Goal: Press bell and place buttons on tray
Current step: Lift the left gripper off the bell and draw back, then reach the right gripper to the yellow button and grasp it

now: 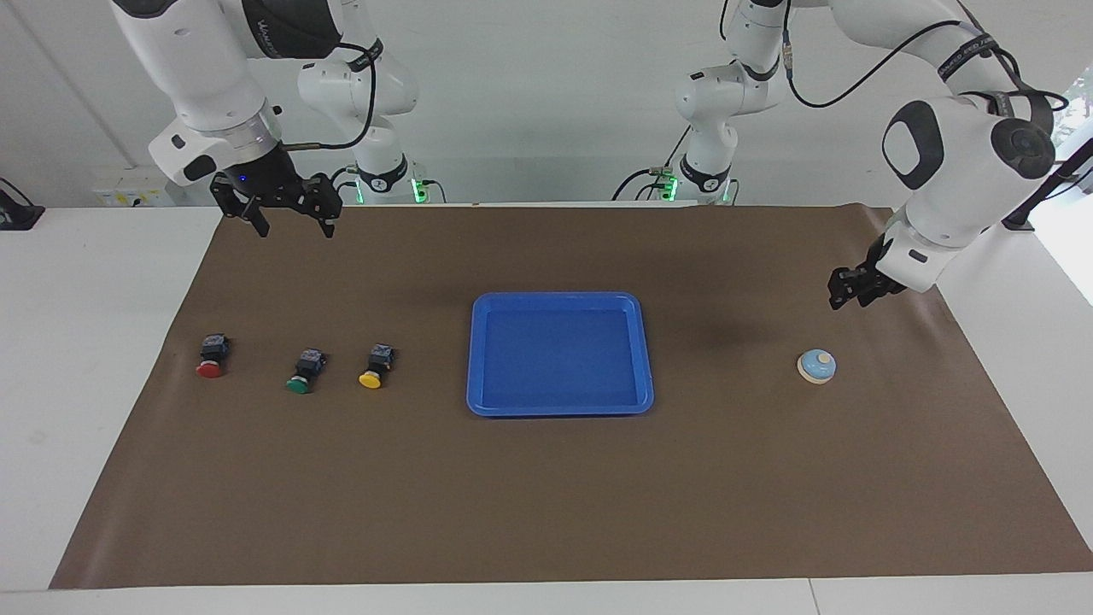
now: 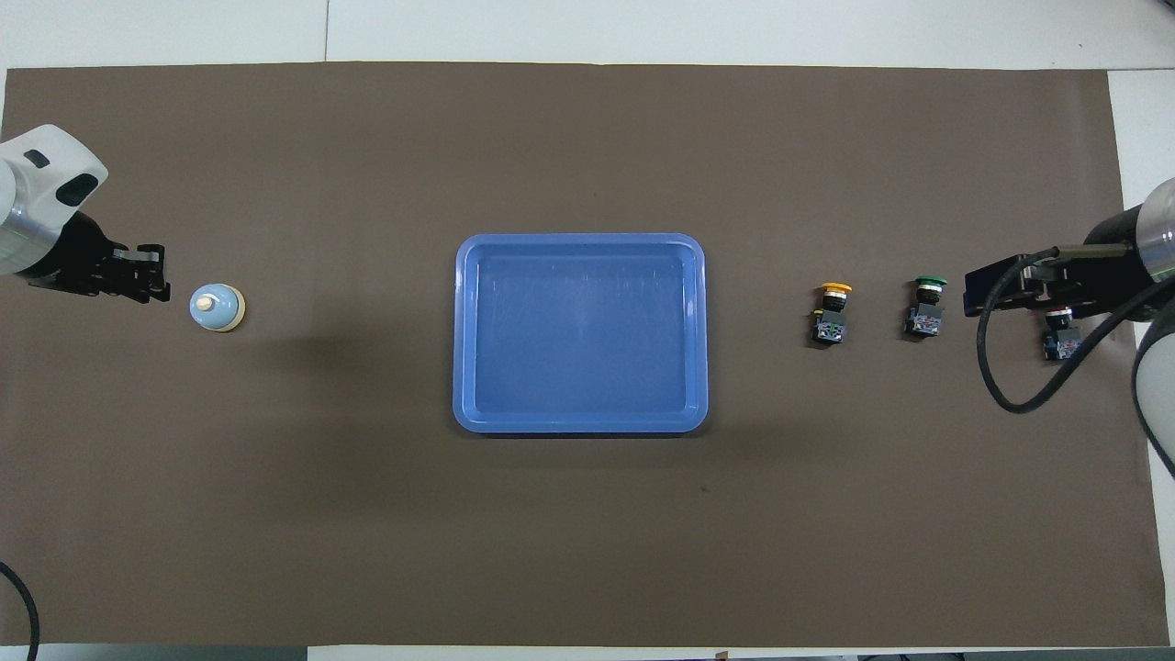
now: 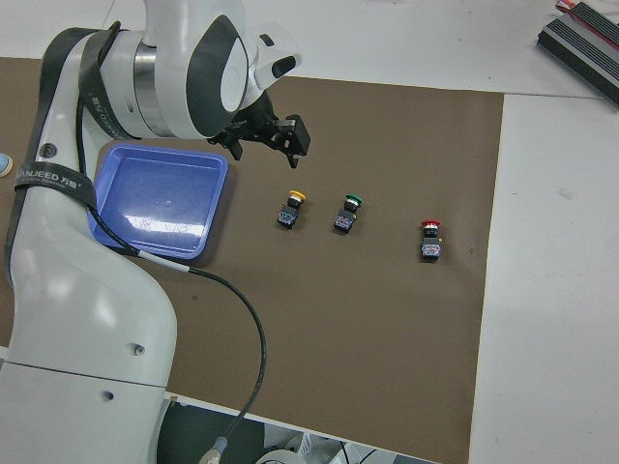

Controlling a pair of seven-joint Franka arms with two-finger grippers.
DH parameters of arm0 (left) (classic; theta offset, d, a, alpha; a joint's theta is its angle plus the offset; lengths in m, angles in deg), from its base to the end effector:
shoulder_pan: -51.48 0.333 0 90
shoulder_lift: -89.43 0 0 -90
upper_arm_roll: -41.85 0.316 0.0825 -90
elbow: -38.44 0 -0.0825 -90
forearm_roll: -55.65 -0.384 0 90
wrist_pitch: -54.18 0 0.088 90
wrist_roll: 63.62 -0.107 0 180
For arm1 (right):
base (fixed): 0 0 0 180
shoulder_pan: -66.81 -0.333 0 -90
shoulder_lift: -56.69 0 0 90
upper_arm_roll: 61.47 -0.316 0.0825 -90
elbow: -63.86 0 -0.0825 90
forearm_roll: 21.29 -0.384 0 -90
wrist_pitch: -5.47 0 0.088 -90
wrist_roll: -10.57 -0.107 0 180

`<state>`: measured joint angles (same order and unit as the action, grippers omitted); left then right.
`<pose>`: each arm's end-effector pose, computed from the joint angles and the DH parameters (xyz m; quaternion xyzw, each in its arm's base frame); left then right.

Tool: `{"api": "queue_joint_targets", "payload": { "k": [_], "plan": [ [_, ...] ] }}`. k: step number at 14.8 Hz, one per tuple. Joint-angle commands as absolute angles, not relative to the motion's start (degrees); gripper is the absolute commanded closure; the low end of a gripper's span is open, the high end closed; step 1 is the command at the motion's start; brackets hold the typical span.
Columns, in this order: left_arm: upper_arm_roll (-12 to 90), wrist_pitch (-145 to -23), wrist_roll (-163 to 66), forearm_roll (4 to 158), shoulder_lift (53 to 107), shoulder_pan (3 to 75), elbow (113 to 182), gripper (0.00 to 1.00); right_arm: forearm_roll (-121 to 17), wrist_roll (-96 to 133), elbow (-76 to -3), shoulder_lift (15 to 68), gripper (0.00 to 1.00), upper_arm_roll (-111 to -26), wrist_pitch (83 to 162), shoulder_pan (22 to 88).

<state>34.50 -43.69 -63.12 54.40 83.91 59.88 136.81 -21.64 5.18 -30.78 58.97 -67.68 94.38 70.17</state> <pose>0.5811 0.0152 0.5123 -0.9986 -0.0114 0.0521 0.0043 0.5376 0.0286 0.6064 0.9993 -0.0223 -0.0302 0.0013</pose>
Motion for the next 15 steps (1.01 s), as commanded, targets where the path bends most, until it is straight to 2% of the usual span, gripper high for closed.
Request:
{"api": "queue_joint_targets", "payload": {
  "k": [1,6,15],
  "plan": [
    [34.8,-39.6,-62.3,54.1,87.9,59.3,137.0,0.0,-20.9,6.6,-31.7,59.9,0.0,-68.1,94.7,70.9],
    [33.6,-37.1,-62.2,55.2,90.2,59.2,136.4,0.0,-20.9,6.6,-31.7,59.9,0.0,-68.1,94.7,70.9],
    [33.5,-34.0,-62.1,57.0,90.1,58.7,132.7,0.0,-20.9,6.7,-31.5,60.3,0.0,-68.1,91.3,72.8]
  ]
}}
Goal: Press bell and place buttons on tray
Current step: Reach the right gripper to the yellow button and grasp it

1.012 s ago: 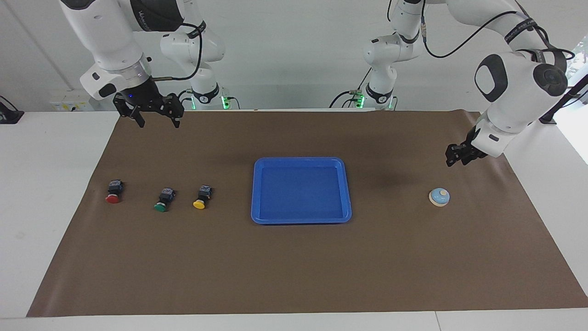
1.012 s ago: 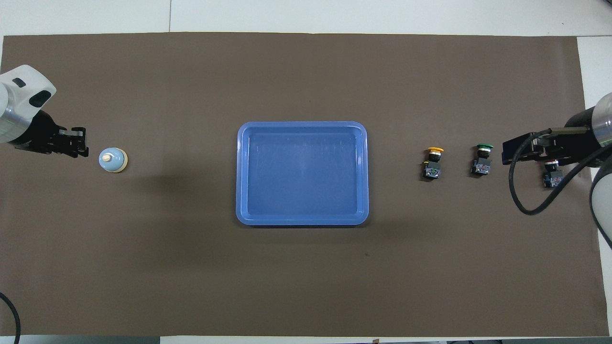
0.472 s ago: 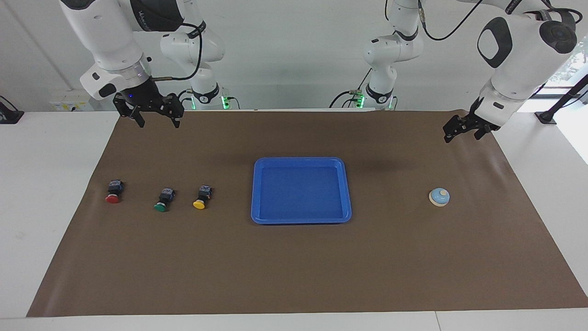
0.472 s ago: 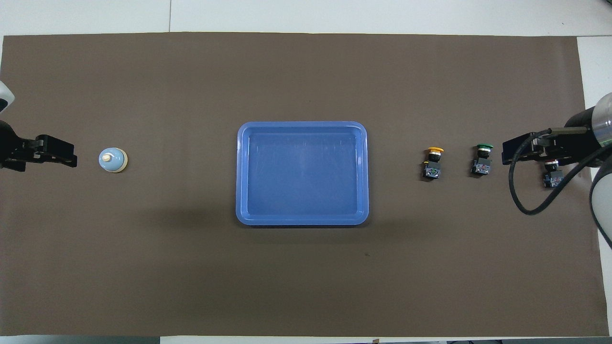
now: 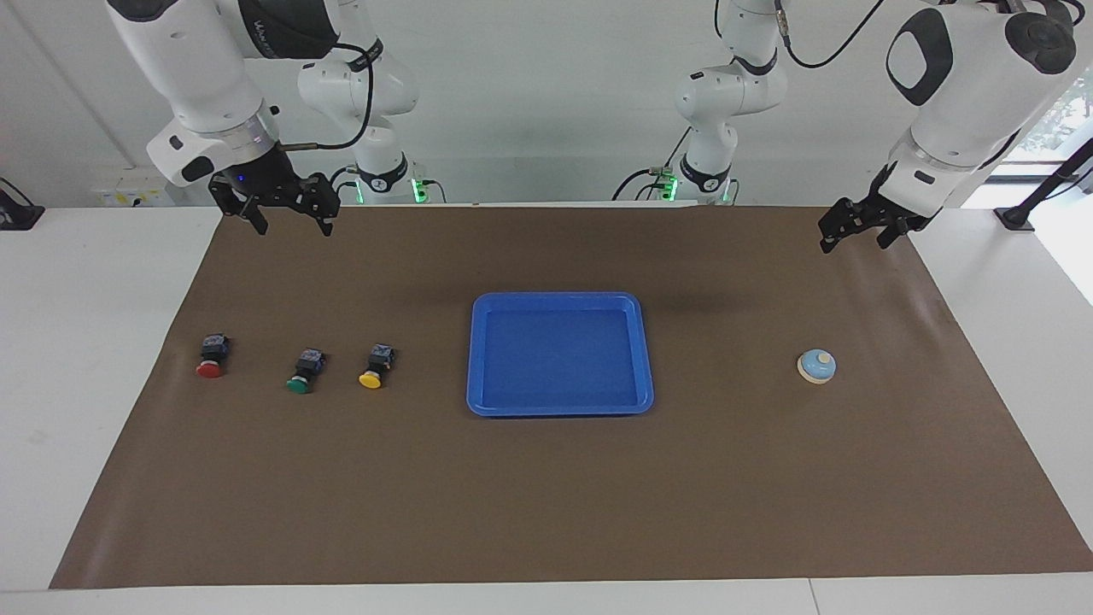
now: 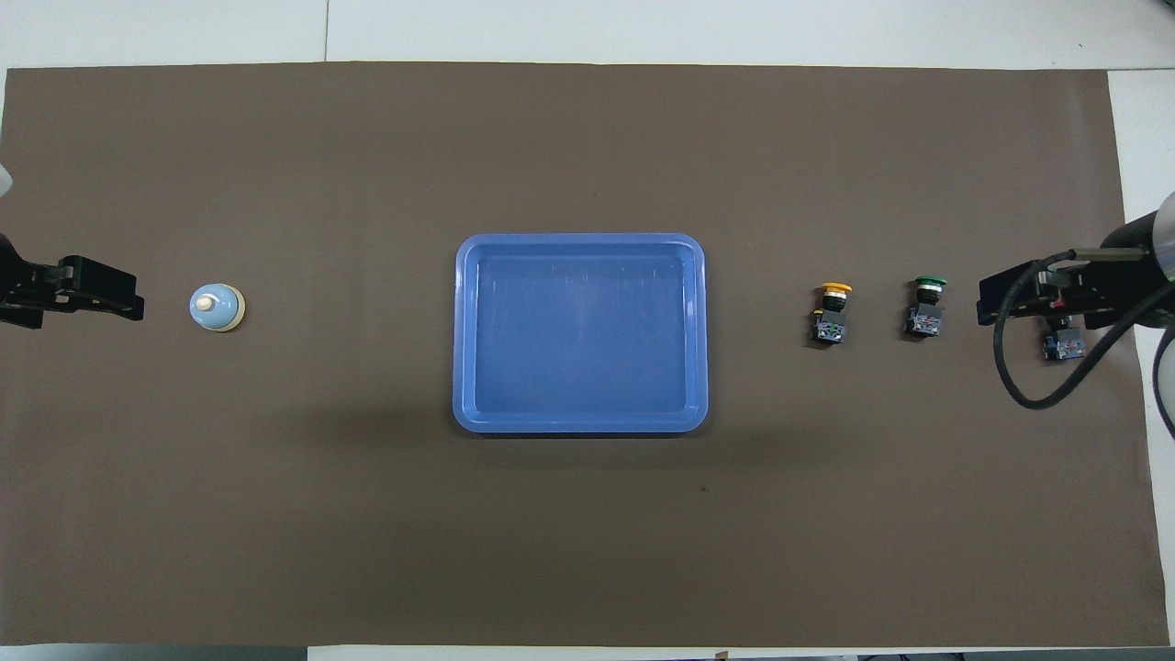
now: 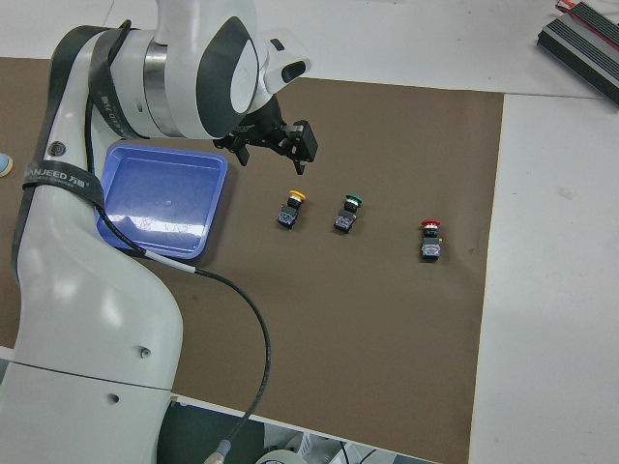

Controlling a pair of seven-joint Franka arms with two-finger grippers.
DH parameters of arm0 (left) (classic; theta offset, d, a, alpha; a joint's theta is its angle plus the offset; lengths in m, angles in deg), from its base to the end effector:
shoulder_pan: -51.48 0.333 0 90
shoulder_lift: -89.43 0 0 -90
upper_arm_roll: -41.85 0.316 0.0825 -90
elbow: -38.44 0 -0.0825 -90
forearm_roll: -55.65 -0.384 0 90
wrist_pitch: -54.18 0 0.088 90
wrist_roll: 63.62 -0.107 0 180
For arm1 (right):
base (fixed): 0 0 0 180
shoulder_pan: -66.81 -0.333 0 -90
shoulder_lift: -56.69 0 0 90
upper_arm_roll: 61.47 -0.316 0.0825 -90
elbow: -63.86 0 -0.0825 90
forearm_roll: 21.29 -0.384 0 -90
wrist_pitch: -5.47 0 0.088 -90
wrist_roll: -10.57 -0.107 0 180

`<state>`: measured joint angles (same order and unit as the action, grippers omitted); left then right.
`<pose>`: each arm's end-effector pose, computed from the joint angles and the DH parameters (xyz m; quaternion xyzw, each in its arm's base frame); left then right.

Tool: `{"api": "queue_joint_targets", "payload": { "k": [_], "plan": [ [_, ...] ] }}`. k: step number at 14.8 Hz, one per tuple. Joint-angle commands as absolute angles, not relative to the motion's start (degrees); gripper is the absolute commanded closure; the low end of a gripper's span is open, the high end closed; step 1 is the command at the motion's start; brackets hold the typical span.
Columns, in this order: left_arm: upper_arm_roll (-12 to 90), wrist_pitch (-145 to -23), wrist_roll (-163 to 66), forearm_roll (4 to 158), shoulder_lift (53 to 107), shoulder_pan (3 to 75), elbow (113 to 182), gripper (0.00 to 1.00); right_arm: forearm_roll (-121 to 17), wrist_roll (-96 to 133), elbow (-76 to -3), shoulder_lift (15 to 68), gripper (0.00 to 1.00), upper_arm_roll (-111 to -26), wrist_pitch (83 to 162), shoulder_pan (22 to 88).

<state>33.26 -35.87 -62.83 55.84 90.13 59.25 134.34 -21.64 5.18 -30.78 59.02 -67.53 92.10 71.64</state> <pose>0.5465 -0.0086 0.5828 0.9990 -0.0001 -0.0450 0.0001 0.5335 0.0133 0.6037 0.9981 -0.0364 -0.0496 0.0020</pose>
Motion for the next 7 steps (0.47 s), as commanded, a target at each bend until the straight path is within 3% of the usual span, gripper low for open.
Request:
{"api": "queue_joint_targets", "payload": {
  "k": [1,4,7],
  "plan": [
    [33.6,-33.0,-62.1,57.0,90.0,58.8,132.0,0.0,-20.9,6.9,-31.5,60.3,0.0,-68.1,91.4,72.9],
    [33.5,-31.5,-62.1,57.0,89.8,58.8,130.8,0.0,-21.0,6.9,-32.5,60.8,0.0,-68.1,91.6,72.9],
    [33.6,-30.8,-62.1,57.0,89.8,58.1,130.6,0.0,-21.2,6.1,-40.3,63.7,0.0,-68.5,98.2,71.6]
  ]
}}
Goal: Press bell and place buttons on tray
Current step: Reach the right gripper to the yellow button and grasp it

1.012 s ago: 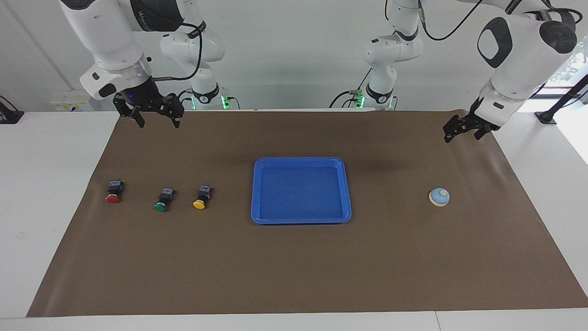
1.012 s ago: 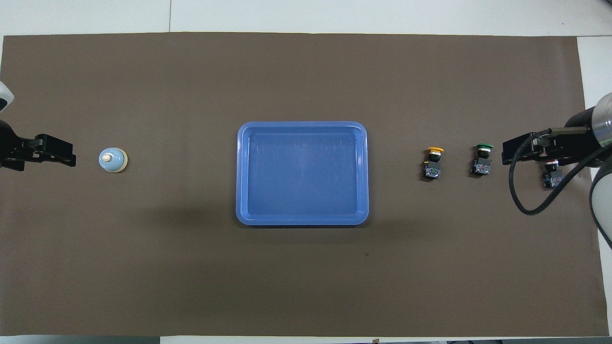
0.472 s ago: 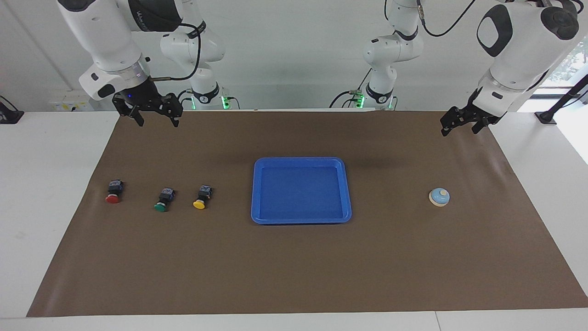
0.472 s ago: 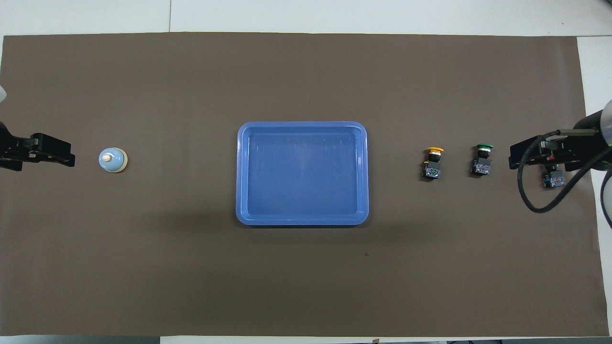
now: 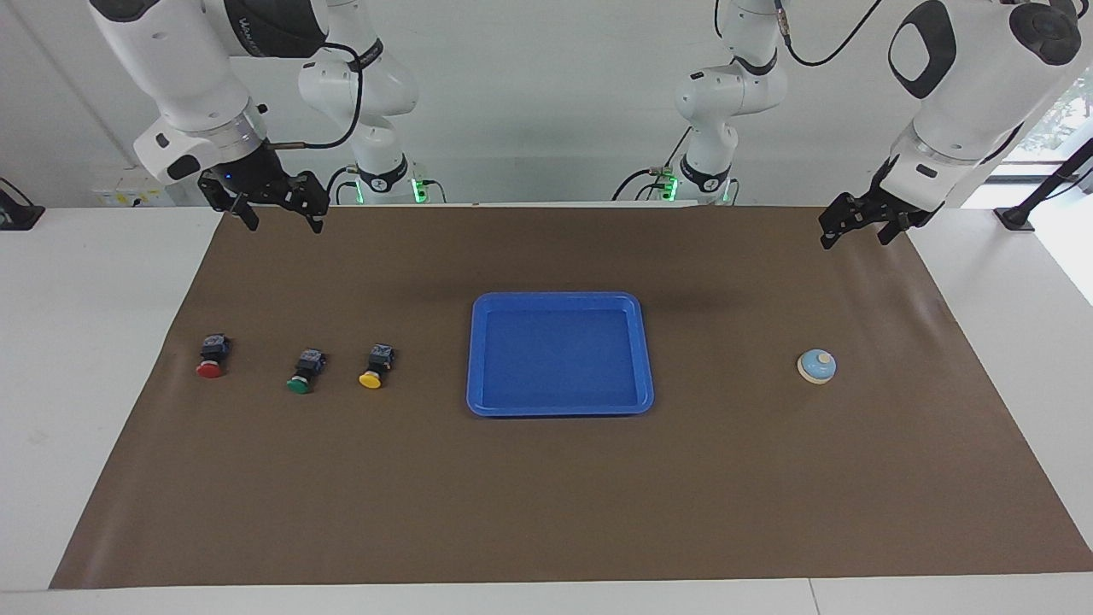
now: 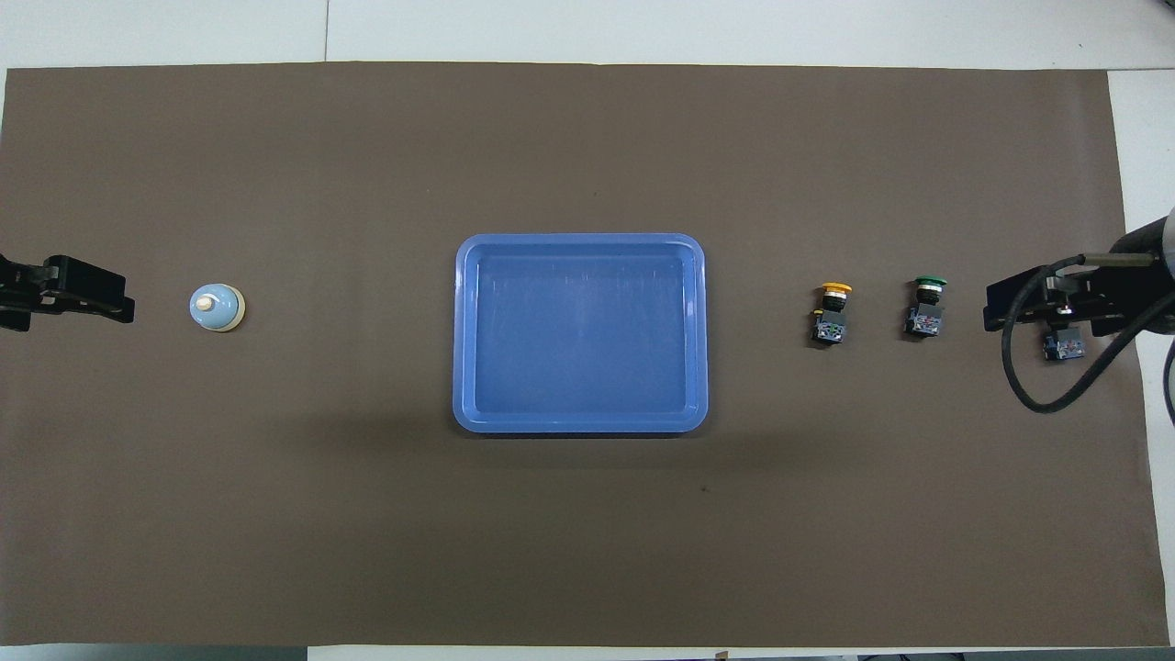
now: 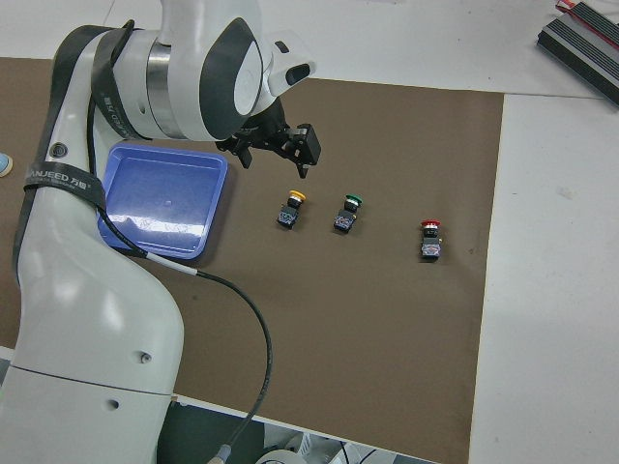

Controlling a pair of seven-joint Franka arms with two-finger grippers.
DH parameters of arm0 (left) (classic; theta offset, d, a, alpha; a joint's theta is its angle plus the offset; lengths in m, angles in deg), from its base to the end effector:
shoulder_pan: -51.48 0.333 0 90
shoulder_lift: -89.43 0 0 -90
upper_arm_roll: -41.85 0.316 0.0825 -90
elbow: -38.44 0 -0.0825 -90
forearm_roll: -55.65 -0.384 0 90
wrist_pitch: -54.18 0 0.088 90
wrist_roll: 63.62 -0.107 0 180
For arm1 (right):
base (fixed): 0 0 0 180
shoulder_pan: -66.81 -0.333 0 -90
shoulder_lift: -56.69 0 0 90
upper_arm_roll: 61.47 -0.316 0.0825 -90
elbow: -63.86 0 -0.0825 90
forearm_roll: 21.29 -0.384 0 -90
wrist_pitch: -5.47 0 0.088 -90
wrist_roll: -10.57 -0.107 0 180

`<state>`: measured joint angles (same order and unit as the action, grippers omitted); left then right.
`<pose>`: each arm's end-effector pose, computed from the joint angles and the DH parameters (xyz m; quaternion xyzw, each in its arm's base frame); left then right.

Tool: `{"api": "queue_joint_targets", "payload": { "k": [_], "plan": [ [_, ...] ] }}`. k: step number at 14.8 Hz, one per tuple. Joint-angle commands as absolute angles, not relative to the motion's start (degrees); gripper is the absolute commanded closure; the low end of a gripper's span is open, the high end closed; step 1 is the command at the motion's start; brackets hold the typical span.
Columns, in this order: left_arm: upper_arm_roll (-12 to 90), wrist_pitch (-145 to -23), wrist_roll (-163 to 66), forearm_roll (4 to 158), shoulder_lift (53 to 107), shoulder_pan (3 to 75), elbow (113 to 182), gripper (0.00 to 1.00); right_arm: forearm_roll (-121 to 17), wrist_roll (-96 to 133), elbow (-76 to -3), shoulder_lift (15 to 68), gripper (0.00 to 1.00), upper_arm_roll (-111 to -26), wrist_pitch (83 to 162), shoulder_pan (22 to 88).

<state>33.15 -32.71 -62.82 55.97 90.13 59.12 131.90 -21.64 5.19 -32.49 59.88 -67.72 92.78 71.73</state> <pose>0.5427 -0.0111 0.5984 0.9987 -0.0022 -0.0513 0.0010 0.5293 0.0145 0.5987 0.9981 -0.0355 -0.0511 0.0030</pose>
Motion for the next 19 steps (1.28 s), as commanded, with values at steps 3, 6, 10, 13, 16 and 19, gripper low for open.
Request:
{"api": "queue_joint_targets", "payload": {
  "k": [3,6,10,13,16,19],
  "plan": [
    [33.5,-31.2,-61.9,57.0,90.0,58.1,130.9,0.0,-21.1,0.7,-49.8,64.7,0.0,-68.7,109.2,69.1],
    [33.5,-30.5,-61.8,57.0,90.1,58.0,130.7,0.0,-21.1,-3.9,-50.6,56.5,0.0,-68.7,116.6,67.3],
    [33.6,-29.0,-61.7,56.5,90.3,57.2,130.5,0.0,-20.8,-6.0,-58.6,52.9,0.0,-68.6,131.0,67.3],
    [33.6,-28.3,-61.7,56.4,90.2,57.2,129.6,0.0,-20.0,-6.2,-61.3,49.8,0.0,-68.5,137.9,67.3],
    [33.6,-28.2,-61.1,56.2,90.2,57.2,129.6,0.0,-18.6,-6.5,-61.1,46.8,0.0,-68.5,141.2,67.3],
    [33.6,-28.1,-61.1,56.2,90.2,57.2,129.7,0.0,-15.9,-8.0,-60.7,43.7,0.0,-68.4,144.2,67.3]
  ]
}}
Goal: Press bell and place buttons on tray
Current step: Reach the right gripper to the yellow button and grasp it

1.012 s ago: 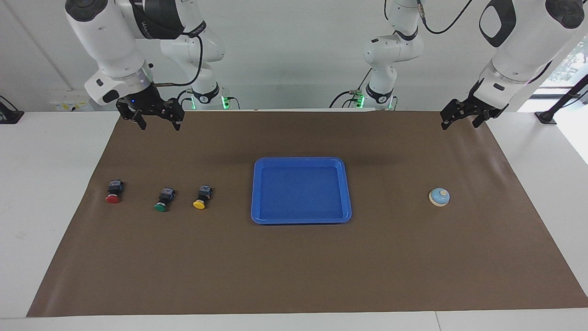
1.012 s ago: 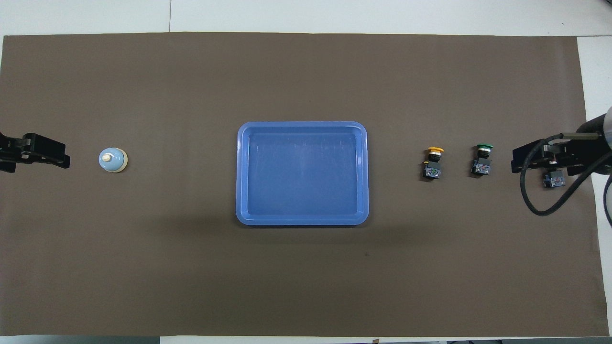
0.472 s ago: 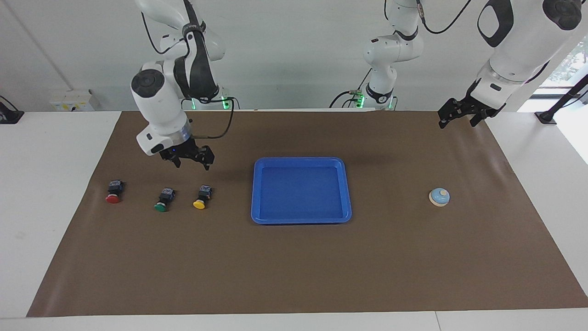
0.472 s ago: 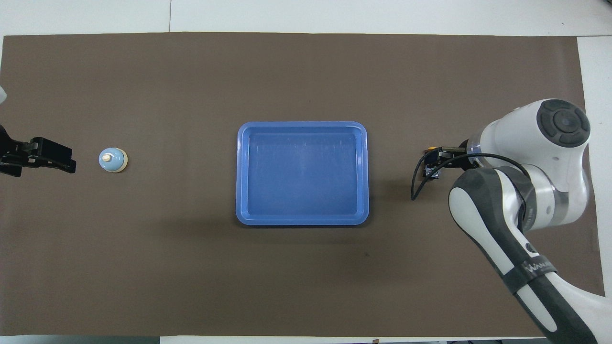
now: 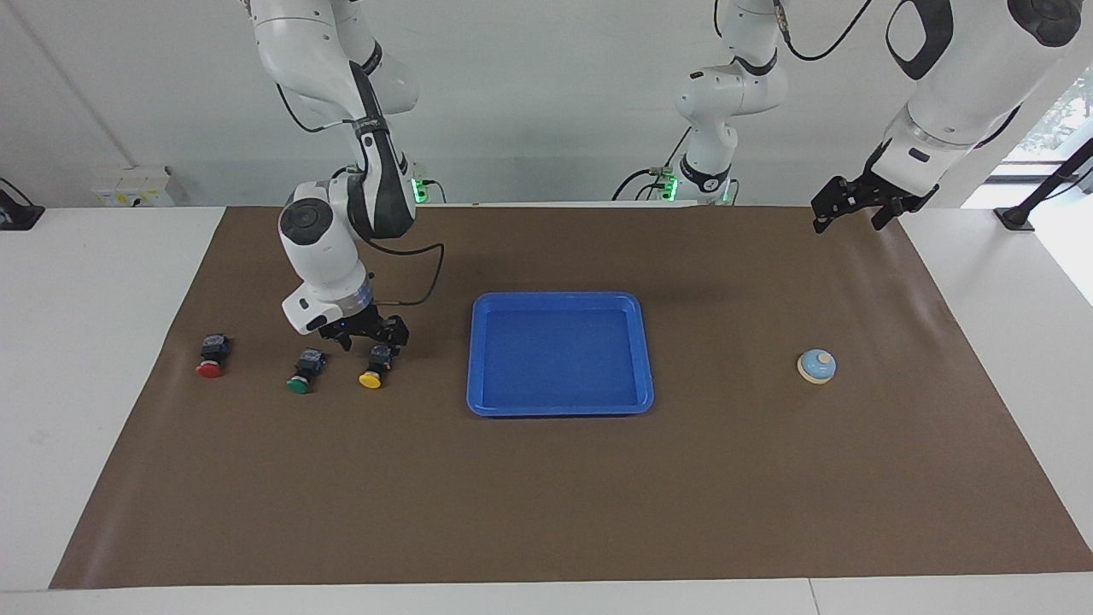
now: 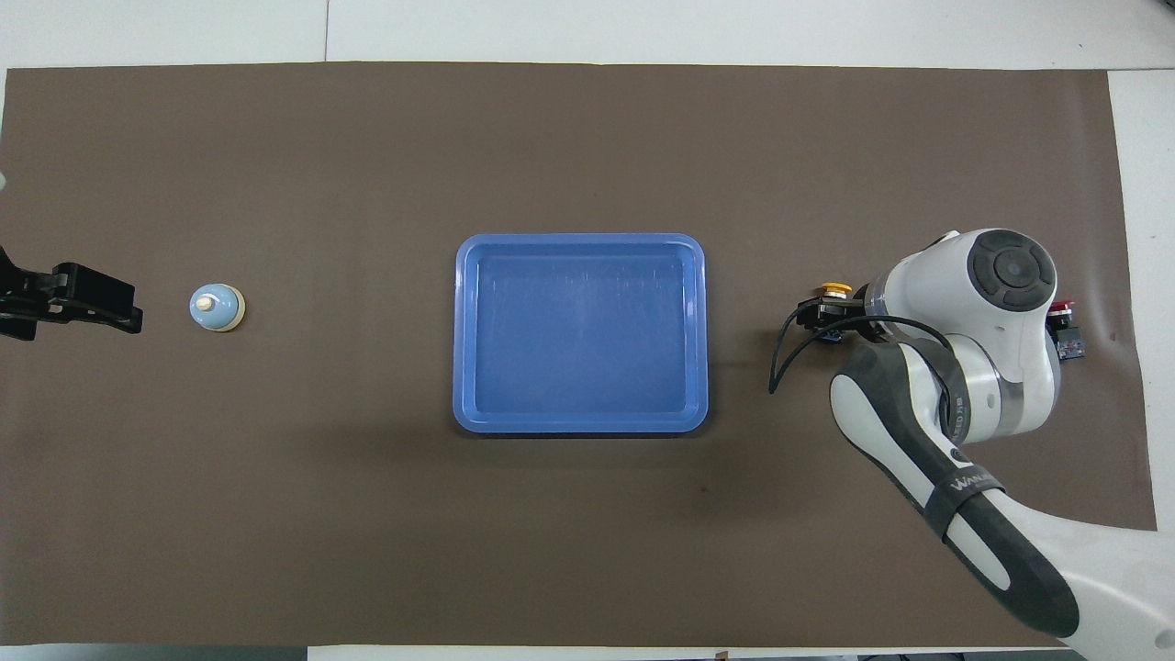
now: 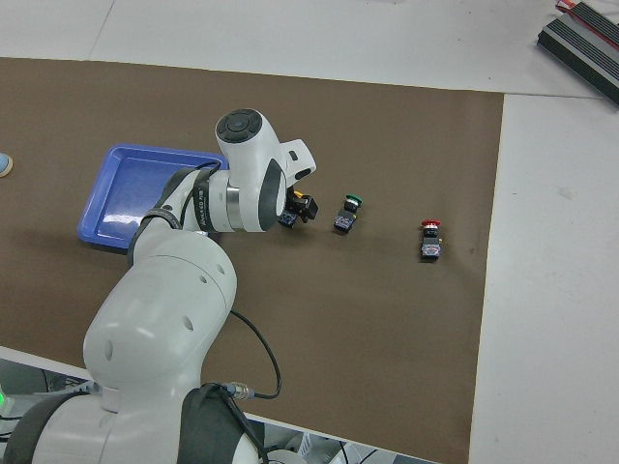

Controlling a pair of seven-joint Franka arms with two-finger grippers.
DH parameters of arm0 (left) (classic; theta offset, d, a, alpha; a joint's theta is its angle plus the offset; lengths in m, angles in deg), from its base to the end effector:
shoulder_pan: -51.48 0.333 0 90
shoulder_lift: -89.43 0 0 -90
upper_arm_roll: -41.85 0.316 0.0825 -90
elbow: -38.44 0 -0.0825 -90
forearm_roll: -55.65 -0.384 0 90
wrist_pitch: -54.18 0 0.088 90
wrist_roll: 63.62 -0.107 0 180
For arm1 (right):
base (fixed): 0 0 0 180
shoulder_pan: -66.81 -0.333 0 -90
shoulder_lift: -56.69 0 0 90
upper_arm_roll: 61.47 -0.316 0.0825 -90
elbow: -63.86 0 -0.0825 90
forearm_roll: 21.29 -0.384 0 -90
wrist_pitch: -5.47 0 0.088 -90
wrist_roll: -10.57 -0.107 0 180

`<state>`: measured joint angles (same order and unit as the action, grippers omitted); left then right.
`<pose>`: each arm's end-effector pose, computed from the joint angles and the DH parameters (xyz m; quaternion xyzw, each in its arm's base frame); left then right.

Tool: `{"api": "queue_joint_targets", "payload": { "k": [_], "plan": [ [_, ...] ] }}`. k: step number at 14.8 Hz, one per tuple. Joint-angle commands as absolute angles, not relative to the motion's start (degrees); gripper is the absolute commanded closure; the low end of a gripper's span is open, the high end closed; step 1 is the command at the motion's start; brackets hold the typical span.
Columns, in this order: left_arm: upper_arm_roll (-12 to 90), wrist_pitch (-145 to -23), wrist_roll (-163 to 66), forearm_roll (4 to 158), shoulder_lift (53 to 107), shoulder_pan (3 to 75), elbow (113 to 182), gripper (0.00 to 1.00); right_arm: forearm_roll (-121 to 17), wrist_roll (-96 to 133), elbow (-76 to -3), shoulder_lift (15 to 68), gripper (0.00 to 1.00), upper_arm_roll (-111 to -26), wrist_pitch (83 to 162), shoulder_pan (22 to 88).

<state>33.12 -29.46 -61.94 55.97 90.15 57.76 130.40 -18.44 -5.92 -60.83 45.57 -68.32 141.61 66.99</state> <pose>0.5368 -0.0241 0.6064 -0.9978 0.0068 0.0664 0.0006 0.5537 0.0637 0.3036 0.9976 -0.0689 0.0048 0.0049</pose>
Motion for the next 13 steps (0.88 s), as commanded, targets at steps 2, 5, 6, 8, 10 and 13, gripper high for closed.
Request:
{"api": "queue_joint_targets", "payload": {
  "k": [2,5,6,8,10,13],
  "plan": [
    [33.6,-28.2,-61.1,56.2,90.2,57.2,129.6,0.0,-15.4,-9.2,-60.2,42.5,0.05,-68.4,145.0,67.3],
    [33.7,-27.8,-61.1,56.2,90.2,57.2,129.6,0.0,-15.3,-10.8,-59.6,42.0,0.81,-68.5,145.0,67.2],
    [33.6,-27.6,-61.1,56.1,90.2,57.2,129.6,0.0,-15.2,-11.7,-59.3,42.0,1.0,-68.5,144.7,67.1],
    [33.6,-27.6,-61.1,56.1,90.2,57.2,129.5,0.0,-15.1,-12.5,-57.8,42.0,1.0,-68.5,143.1,66.2],
    [33.6,-27.7,-61.1,56.1,90.2,57.2,129.5,0.0,-15.1,-12.5,-54.4,42.0,1.0,-68.5,138.8,66.1],
    [33.6,-27.8,-61.1,56.1,90.3,57.3,129.6,0.0,-15.3,-12.4,-44.9,41.8,1.0,-68.8,126.4,62.8]
  ]
}}
